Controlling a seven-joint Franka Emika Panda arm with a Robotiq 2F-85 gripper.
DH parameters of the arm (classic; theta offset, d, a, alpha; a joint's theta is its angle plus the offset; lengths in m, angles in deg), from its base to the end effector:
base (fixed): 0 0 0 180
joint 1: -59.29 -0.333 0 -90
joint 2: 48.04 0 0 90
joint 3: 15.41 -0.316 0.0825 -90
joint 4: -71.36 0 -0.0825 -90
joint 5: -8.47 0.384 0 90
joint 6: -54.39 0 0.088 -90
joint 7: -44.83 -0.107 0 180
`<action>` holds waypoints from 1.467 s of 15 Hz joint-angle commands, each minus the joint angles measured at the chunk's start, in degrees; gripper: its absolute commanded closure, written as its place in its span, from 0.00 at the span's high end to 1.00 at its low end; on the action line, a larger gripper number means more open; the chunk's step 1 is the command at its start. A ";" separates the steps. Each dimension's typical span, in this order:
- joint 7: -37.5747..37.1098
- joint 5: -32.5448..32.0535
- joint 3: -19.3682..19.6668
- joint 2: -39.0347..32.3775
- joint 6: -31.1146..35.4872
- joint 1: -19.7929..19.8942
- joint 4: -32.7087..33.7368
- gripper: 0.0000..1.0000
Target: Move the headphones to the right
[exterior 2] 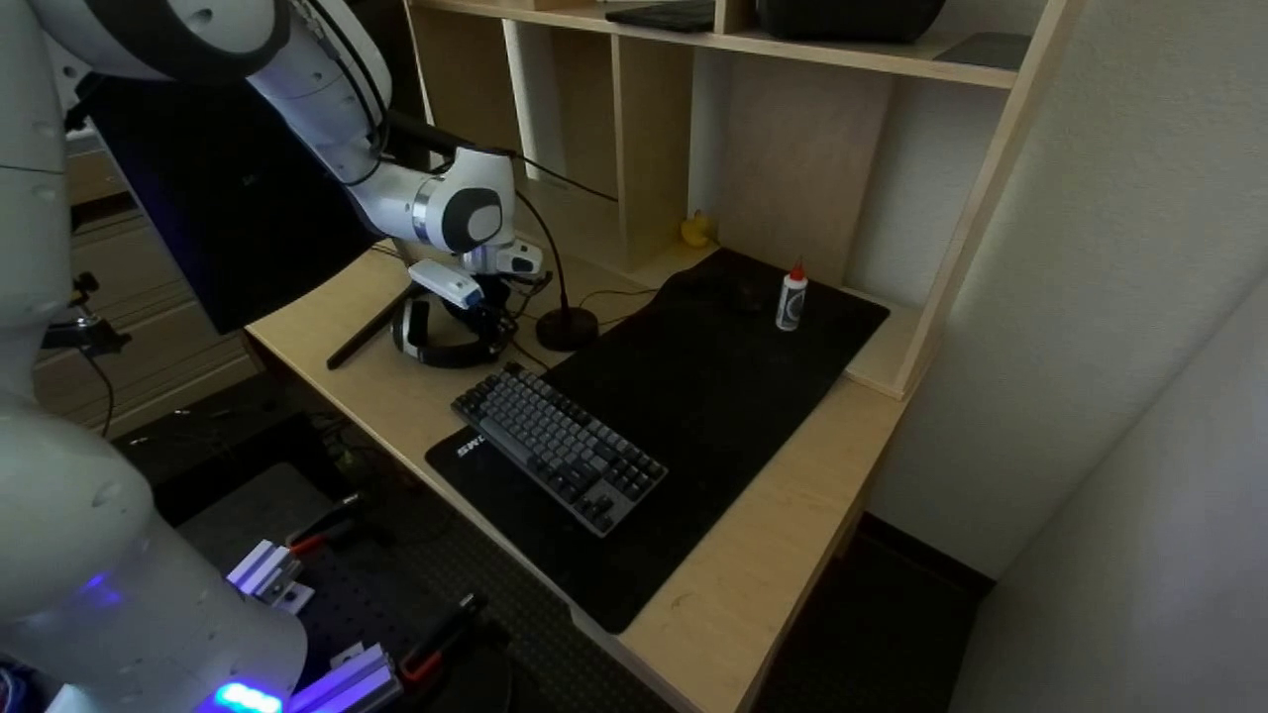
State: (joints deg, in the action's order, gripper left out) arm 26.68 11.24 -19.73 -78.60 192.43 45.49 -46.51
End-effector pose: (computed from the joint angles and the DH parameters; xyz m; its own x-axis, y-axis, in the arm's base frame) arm 0.5420 0.1784 0.1589 0.9804 -0.0451 -0.1916 -0.0468 -0.9989 -0.0041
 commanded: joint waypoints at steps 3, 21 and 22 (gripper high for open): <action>5.92 0.57 -1.39 -2.08 2.42 1.43 1.84 0.04; 6.94 2.75 -0.94 -4.77 26.16 0.33 -1.13 0.04; 5.52 3.04 -0.91 -4.34 24.01 0.30 -1.12 0.04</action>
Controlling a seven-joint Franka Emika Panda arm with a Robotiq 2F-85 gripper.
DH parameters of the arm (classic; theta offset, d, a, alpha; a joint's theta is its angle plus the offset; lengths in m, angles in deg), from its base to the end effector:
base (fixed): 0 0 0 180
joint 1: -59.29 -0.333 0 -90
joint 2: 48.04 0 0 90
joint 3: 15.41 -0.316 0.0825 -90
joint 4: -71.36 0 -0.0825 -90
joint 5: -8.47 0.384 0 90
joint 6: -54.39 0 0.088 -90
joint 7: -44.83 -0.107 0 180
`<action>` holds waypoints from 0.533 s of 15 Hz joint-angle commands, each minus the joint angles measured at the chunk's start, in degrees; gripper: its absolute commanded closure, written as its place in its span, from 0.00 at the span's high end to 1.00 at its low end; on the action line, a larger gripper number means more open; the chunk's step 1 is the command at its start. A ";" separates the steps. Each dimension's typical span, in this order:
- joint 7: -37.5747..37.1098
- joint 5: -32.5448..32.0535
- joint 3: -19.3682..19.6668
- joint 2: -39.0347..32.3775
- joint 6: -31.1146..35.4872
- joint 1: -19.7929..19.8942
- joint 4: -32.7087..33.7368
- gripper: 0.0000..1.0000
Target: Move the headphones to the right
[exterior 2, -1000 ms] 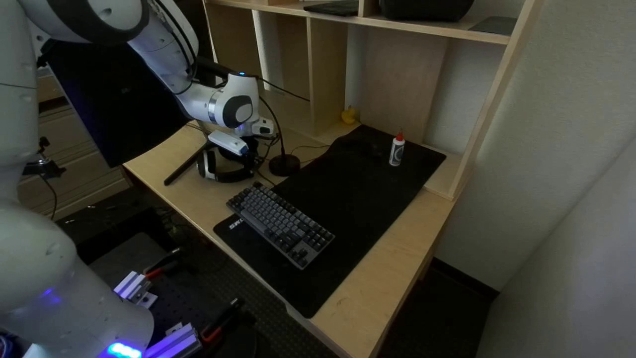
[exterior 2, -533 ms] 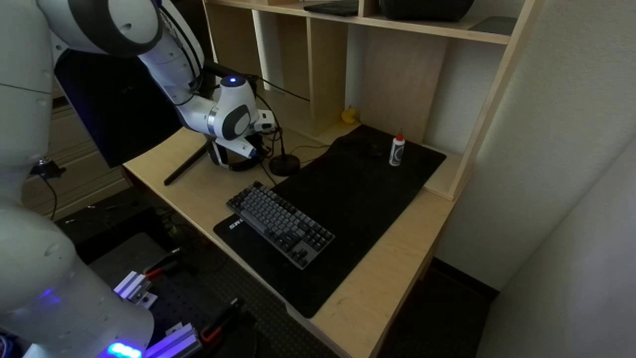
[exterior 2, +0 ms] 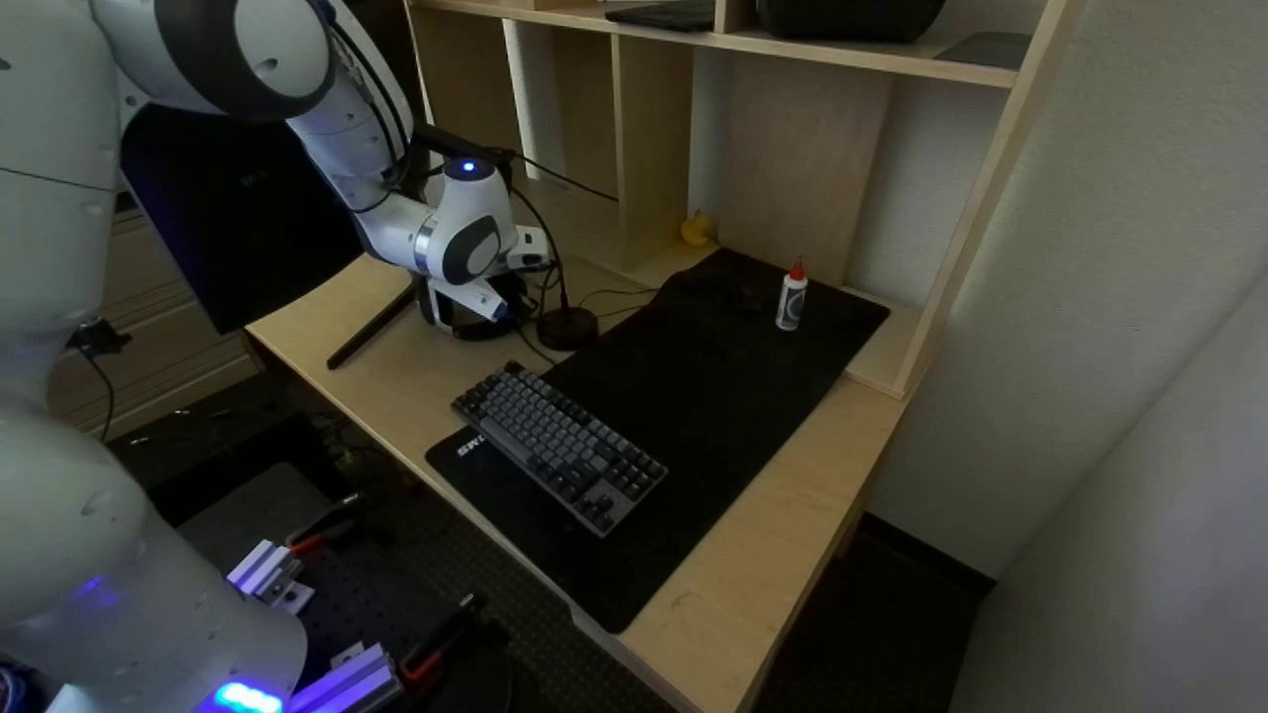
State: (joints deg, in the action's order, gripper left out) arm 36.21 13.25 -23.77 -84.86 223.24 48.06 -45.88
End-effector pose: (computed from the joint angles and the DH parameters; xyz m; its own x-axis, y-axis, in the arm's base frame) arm 0.5778 0.1982 0.1496 0.9720 0.0507 0.2293 0.0890 -0.9831 -0.1597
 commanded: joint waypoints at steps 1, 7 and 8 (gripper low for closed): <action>-6.13 1.08 3.92 2.50 -8.97 -3.06 -1.84 0.04; -4.58 5.14 -0.43 2.23 -19.66 0.72 0.85 0.04; -3.39 6.32 -1.22 1.91 -17.86 1.35 0.89 0.04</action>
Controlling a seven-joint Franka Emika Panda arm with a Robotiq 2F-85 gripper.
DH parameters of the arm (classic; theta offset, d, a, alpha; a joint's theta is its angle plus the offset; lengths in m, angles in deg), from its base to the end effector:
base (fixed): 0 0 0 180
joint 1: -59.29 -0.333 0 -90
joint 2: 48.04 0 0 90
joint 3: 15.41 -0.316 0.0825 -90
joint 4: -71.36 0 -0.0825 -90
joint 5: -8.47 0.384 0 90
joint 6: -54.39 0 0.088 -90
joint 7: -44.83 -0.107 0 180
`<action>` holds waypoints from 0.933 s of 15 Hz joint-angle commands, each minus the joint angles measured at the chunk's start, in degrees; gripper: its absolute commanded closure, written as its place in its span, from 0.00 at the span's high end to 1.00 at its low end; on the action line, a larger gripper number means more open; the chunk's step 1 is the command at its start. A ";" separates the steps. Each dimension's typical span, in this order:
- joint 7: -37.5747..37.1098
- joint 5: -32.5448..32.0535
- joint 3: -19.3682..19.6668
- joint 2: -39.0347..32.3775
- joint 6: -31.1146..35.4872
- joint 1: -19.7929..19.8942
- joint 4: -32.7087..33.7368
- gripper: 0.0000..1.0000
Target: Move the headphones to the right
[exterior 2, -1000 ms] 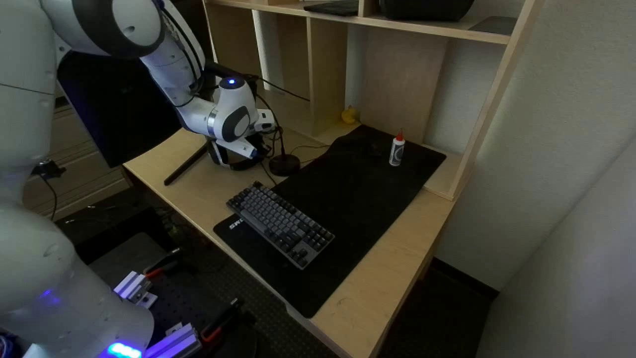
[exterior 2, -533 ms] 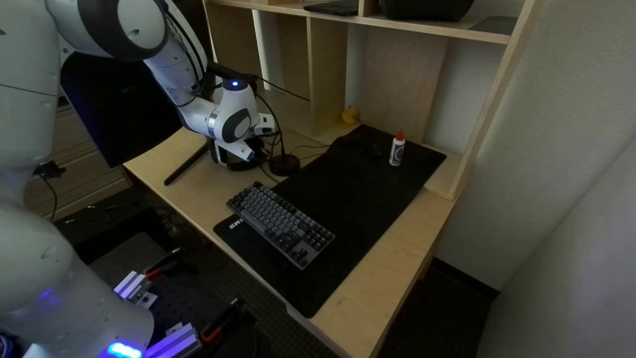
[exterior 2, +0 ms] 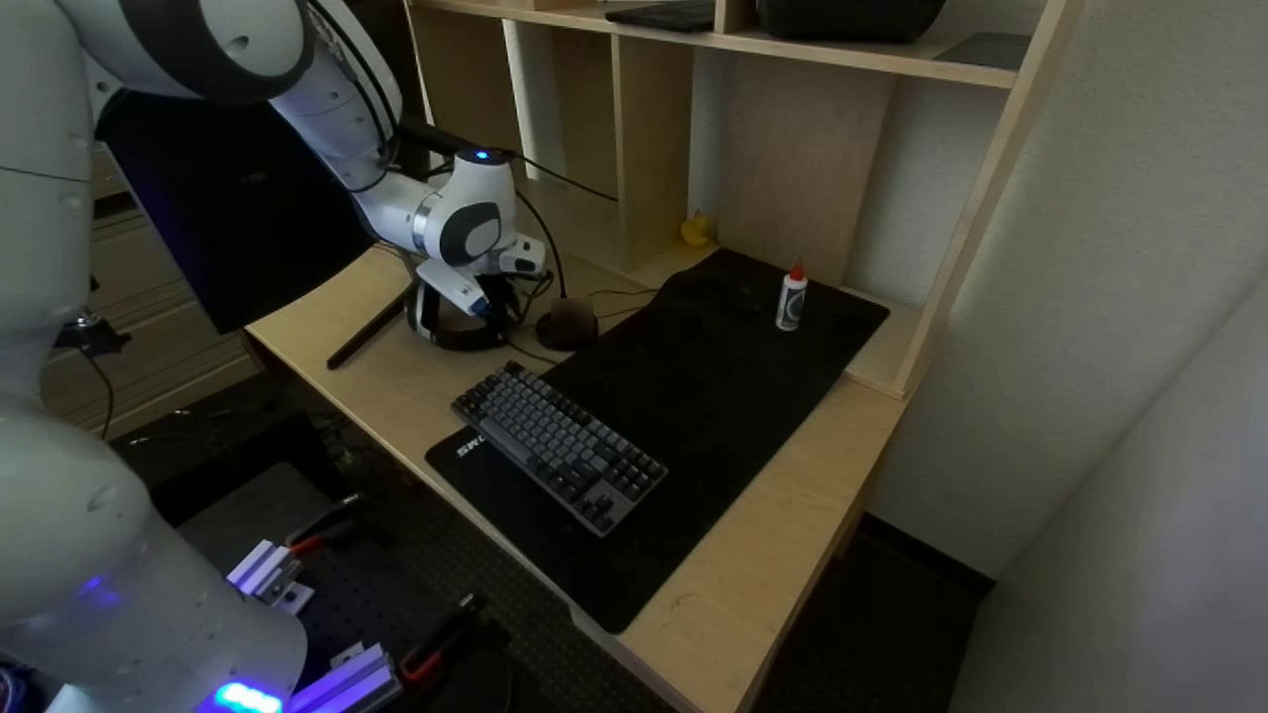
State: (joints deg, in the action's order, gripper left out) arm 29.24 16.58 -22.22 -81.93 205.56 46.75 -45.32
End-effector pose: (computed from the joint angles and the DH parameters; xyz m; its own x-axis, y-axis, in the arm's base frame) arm 0.5623 0.1938 0.1513 0.9965 -0.0762 -0.0351 -0.0801 -0.9882 -0.1304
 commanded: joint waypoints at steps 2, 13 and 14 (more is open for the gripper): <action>7.22 7.29 -5.71 -2.06 9.11 4.92 -0.10 0.04; 9.74 6.97 -6.86 -3.26 13.36 5.40 -0.08 0.18; 9.74 6.97 -6.86 -3.25 13.36 5.40 -0.08 0.18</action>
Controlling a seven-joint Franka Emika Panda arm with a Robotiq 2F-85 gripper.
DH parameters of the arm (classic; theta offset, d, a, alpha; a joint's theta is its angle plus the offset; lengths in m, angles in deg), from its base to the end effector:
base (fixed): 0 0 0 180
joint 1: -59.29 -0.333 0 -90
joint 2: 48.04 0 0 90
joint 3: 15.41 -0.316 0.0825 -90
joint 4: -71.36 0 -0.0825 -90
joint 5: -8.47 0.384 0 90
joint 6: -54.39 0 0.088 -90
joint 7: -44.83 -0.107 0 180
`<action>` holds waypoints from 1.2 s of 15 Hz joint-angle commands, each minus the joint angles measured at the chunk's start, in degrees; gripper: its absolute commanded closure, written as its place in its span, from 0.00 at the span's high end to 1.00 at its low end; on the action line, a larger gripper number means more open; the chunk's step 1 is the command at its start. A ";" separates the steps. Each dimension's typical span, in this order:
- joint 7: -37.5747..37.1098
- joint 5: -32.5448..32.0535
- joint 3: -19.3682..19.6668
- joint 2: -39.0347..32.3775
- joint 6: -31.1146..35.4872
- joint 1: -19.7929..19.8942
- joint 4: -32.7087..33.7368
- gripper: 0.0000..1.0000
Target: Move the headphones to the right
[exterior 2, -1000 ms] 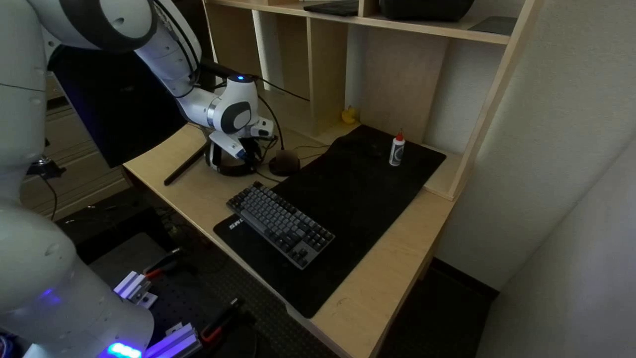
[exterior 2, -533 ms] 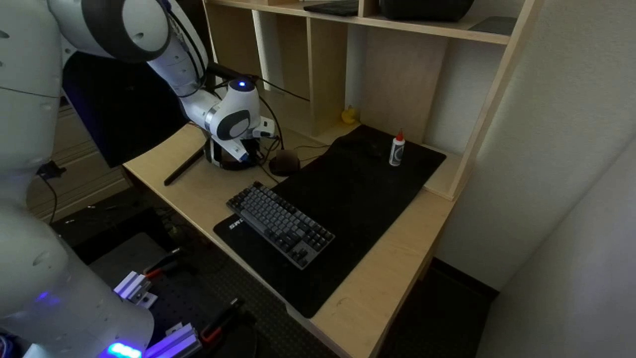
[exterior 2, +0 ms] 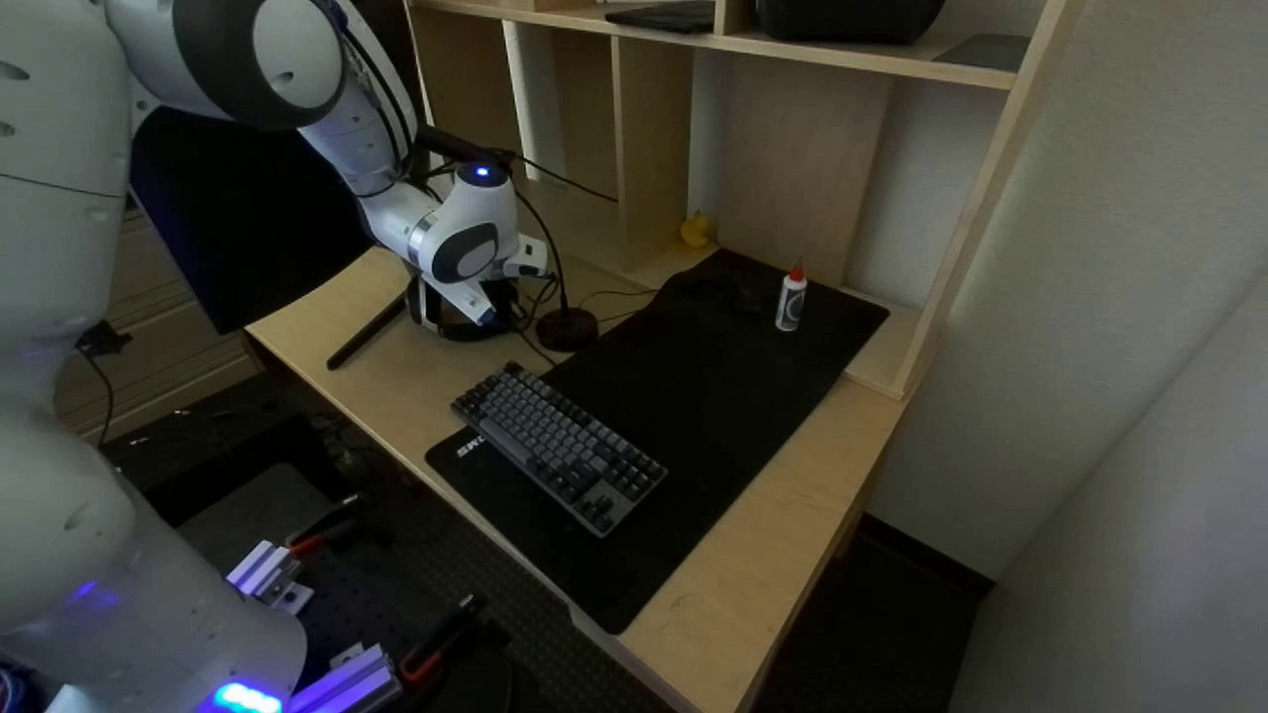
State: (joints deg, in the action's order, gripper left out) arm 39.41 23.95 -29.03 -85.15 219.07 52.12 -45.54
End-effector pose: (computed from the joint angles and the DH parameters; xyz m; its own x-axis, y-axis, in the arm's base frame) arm 0.5723 0.1995 0.1445 0.9908 -0.0632 0.1196 -0.0290 -0.9629 -0.2684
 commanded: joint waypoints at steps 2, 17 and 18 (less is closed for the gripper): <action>-0.43 -0.40 -0.05 -0.03 -0.15 0.02 0.14 0.18; -0.81 -4.29 -0.37 24.88 18.67 0.85 -32.57 0.04; -0.85 -3.44 -2.98 27.83 18.70 3.22 -35.22 0.04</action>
State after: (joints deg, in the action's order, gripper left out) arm 39.07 19.19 -26.74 -67.66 235.55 50.33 -70.82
